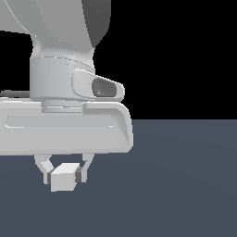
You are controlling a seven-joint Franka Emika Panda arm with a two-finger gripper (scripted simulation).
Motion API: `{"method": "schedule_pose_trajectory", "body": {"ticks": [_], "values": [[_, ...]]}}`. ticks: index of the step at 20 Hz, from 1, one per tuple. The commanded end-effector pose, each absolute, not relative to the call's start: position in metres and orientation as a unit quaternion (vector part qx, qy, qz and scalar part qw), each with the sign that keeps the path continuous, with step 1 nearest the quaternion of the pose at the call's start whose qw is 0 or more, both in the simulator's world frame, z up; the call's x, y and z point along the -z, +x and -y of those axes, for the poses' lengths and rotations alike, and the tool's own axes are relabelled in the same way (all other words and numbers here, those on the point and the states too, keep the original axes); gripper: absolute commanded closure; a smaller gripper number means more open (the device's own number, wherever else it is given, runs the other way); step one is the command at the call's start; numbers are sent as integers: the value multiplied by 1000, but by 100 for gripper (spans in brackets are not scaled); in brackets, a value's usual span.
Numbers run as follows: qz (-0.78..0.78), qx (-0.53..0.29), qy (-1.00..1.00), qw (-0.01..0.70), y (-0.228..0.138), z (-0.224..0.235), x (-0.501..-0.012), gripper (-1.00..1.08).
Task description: Plug the charger into the wall socket.
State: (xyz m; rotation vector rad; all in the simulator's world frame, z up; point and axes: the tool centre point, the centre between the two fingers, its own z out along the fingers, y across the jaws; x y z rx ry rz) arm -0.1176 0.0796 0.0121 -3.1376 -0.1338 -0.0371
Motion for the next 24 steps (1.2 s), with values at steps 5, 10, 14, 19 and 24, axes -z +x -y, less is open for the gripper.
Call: {"method": "schedule_pose_trajectory", "body": {"ticks": [5,10,14,19,24], "values": [[43,12,-999,0,-117,-80,-12,108],[39,12,-999,0,-114,-80,-14,108],[28,12,-1000,1,-104,-80,-21,108],[5,12,-1000,1,-81,-80,-36,108],[-27,12,-1000,1,-50,-78,-55,108]]}}
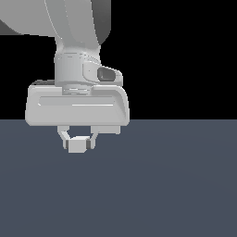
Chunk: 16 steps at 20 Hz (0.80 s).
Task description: Plug the charger into the wall socket.
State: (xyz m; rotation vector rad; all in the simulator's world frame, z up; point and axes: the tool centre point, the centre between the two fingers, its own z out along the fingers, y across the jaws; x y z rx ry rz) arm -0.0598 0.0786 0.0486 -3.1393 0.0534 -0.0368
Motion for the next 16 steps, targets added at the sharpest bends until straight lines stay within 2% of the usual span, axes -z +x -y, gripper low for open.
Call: {"method": "schedule_pose_trajectory", "body": {"ticks": [1,8,16], "values": [[-35,12,-999,1,-43,-77,-60,108],[-78,12,-997,0,-1,-69,-85,108],[-103,12,-995,-1,23,-62,-98,108]]}}
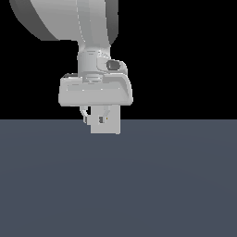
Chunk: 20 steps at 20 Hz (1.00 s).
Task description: Plug the charger into the wall socket.
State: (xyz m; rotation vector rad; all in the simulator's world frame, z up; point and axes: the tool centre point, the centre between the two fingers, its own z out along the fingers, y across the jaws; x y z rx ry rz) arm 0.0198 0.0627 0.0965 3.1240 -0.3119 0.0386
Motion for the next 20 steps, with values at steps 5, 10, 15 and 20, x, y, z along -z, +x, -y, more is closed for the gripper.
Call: {"method": "schedule_pose_trajectory", "body": {"ticks": [5,10,15,20], "values": [[107,-12,994,1,27,-60,-100,108],[107,-12,994,1,27,-60,-100,108],[107,-12,994,1,33,-59,-100,108],[107,-12,994,1,47,-56,-100,108]]}}
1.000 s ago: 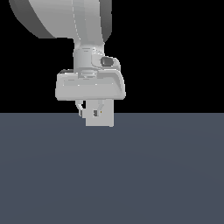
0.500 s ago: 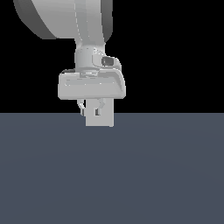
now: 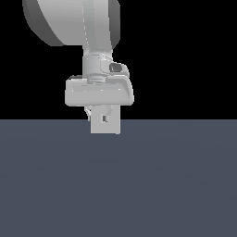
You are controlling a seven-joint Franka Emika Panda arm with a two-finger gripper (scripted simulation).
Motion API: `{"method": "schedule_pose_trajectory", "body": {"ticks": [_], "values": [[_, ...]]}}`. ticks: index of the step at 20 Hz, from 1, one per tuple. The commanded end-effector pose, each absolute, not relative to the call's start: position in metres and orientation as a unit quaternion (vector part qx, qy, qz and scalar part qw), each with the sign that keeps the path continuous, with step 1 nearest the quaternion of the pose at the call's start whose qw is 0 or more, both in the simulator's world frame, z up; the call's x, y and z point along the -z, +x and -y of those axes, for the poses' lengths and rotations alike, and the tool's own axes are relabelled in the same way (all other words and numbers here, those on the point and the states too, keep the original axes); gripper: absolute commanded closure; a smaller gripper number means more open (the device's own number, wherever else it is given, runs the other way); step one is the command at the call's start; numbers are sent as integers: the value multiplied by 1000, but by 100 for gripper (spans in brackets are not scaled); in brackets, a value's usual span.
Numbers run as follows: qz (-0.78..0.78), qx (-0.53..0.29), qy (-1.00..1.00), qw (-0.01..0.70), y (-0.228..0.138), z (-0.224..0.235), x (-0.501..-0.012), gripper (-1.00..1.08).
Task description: Plug the charger into the wall socket.
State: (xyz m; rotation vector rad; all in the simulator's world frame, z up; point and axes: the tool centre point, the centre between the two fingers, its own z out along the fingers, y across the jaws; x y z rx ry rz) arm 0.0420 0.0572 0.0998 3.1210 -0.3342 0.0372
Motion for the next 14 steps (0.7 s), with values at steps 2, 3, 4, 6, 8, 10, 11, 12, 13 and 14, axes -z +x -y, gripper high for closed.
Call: {"method": "schedule_pose_trajectory", "body": {"ticks": [2,3,4,6,8,10,11,12,13,14], "values": [[107,-12,994,1,54,-54,-100,108],[107,-12,994,1,58,-54,-100,108],[107,-12,994,1,61,-53,-100,108],[107,-12,994,1,67,-51,-100,108],[107,-12,994,1,71,-51,-100,108],[107,-12,994,1,74,-50,-100,108],[107,-12,994,1,75,-50,-100,108],[107,-12,994,1,75,-50,-100,108],[107,-12,994,1,76,-50,-100,108],[107,-12,994,1,76,-50,-100,108]]}}
